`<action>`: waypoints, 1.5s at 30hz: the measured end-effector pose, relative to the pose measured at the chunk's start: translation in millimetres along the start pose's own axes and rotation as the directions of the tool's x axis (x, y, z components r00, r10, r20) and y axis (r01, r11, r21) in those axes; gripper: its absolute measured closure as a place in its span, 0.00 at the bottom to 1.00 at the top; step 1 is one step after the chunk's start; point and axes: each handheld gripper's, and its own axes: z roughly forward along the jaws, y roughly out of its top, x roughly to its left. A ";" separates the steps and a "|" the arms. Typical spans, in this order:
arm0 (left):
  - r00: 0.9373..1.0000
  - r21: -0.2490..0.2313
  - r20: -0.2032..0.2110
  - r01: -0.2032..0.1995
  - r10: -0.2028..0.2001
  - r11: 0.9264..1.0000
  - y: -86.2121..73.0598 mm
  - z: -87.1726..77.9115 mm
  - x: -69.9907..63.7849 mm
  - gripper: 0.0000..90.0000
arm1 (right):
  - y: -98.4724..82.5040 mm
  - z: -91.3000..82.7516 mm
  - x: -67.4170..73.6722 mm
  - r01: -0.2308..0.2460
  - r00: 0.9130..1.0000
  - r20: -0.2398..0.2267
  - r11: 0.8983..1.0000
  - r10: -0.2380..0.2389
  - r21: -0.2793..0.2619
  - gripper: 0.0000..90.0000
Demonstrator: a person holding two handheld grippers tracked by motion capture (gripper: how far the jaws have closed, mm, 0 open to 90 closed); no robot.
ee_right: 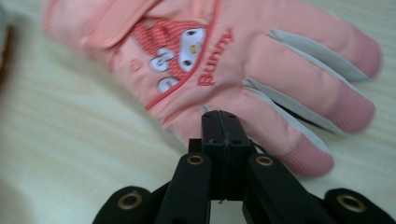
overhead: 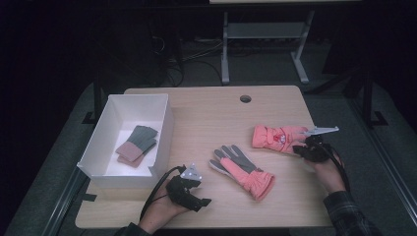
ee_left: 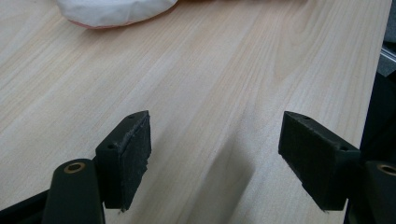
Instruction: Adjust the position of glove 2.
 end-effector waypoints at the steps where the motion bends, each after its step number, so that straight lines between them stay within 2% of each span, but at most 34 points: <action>1: 1.000 0.000 0.002 0.001 -0.001 1.000 0.0 0.3 0.0 0.28 | 2.7 2.1 -4.1 -0.009 1.000 0.002 1.000 0.009 -0.007 1.00; 5: 1.000 0.009 0.005 0.000 0.000 1.000 0.1 0.5 0.3 0.28 | 13.1 11.8 -17.2 -0.041 0.999 0.006 0.999 0.041 -0.009 1.00; 7: 1.000 0.010 0.004 -0.003 0.003 1.000 -0.2 0.7 0.1 0.28 | 15.7 16.1 -23.0 -0.058 0.998 -0.003 0.998 0.057 -0.028 1.00; 8: 1.000 0.016 0.005 -0.011 0.011 1.000 -0.1 -0.1 0.5 0.28 | 17.2 17.5 -25.3 -0.065 0.998 -0.007 0.998 0.065 -0.020 1.00; 11: 1.000 0.005 0.005 -0.004 0.004 1.000 0.2 -0.4 0.3 0.28 | 23.7 9.1 -25.0 -0.068 0.998 -0.004 0.996 0.068 -0.056 1.00; 13: 1.000 0.006 0.006 -0.001 0.001 1.000 0.7 0.4 0.6 0.28 | 30.6 3.5 -20.0 -0.071 0.997 -0.027 0.994 0.069 -0.085 1.00; 17: 1.000 0.010 0.009 -0.008 0.008 1.000 1.2 0.6 -0.2 0.27 | 54.0 8.6 -5.7 -0.058 0.995 -0.091 0.996 0.051 -0.074 1.00; 22: 1.000 -0.001 0.007 0.000 0.000 1.000 0.5 1.1 0.1 0.24 | 88.6 29.8 14.9 -0.022 0.992 -0.127 0.998 0.015 -0.058 1.00; 27: 1.000 0.000 0.004 -0.004 0.004 1.000 0.9 0.9 3.3 0.19 | 108.6 50.3 29.3 -0.012 0.991 -0.136 0.998 0.004 -0.057 1.00; 30: 1.000 -0.007 -0.009 -0.007 0.007 1.000 1.1 0.7 4.1 0.17 | 117.3 64.8 34.8 -0.016 0.989 -0.150 1.000 0.011 -0.027 1.00; 33: 1.000 -0.008 -0.016 -0.008 0.007 1.000 0.6 0.7 5.8 0.17 | 121.3 77.5 40.5 -0.013 0.988 -0.154 1.000 0.013 0.002 1.00; 39: 1.000 0.002 -0.029 -0.009 0.009 1.000 0.4 0.9 8.9 0.17 | 119.1 91.2 50.6 0.037 0.988 -0.154 0.997 -0.026 0.067 1.00; 45: 0.999 0.006 -0.037 -0.005 0.005 1.000 -0.6 1.7 8.8 0.17 | 107.5 82.6 50.9 0.041 0.983 -0.182 0.996 -0.026 0.080 1.00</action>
